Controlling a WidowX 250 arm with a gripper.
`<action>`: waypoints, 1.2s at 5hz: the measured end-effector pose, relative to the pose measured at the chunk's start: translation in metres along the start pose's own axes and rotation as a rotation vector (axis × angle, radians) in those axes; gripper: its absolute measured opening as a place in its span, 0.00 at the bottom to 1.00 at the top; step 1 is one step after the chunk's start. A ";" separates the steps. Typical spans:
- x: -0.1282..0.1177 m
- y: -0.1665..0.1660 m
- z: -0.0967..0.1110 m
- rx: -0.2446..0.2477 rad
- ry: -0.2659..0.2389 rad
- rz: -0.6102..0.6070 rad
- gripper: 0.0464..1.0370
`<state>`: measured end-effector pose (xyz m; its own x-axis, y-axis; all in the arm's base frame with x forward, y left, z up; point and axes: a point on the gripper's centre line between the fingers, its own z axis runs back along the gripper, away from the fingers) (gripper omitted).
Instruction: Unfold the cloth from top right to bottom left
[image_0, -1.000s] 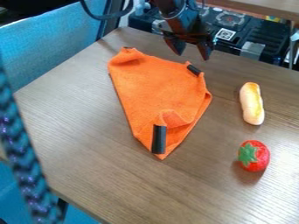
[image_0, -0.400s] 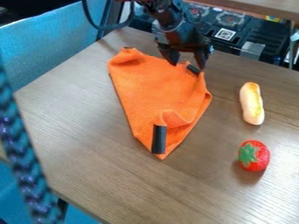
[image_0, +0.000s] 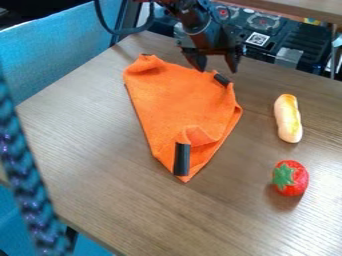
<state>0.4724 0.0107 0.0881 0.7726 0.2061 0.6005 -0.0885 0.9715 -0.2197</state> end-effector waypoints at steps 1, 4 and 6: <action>-0.008 0.003 -0.011 0.006 0.020 0.027 0.96; -0.019 -0.003 -0.030 0.022 0.030 -0.002 0.64; -0.018 -0.013 -0.031 -0.021 0.002 -0.045 0.23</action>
<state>0.4790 -0.0090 0.0559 0.7768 0.1616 0.6087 -0.0401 0.9773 -0.2082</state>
